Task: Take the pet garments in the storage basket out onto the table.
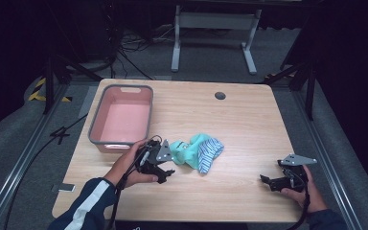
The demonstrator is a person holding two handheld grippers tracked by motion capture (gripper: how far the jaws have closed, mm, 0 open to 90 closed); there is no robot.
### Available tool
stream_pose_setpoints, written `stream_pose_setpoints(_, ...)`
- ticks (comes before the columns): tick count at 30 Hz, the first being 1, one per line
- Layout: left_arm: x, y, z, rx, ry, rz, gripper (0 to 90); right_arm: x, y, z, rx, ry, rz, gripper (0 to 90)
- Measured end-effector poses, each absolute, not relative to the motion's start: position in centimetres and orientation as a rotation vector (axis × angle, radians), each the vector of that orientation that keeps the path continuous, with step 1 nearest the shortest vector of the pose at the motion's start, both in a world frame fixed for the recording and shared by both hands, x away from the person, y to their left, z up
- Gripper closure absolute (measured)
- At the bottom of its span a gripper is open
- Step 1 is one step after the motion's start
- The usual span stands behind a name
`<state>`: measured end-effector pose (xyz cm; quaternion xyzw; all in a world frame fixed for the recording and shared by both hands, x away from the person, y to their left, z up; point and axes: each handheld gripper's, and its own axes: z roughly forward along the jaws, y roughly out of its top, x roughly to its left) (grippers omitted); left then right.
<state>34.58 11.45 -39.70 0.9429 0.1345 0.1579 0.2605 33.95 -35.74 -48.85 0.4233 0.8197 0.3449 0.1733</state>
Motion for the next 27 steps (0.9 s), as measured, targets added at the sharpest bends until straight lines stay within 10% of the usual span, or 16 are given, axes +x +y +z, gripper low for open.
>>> stream_pose_setpoints(27,32.5,19.0,-43.6,2.613,0.507,0.457,22.2,33.9,-35.7,-48.8,1.204,2.323,0.975,0.7)
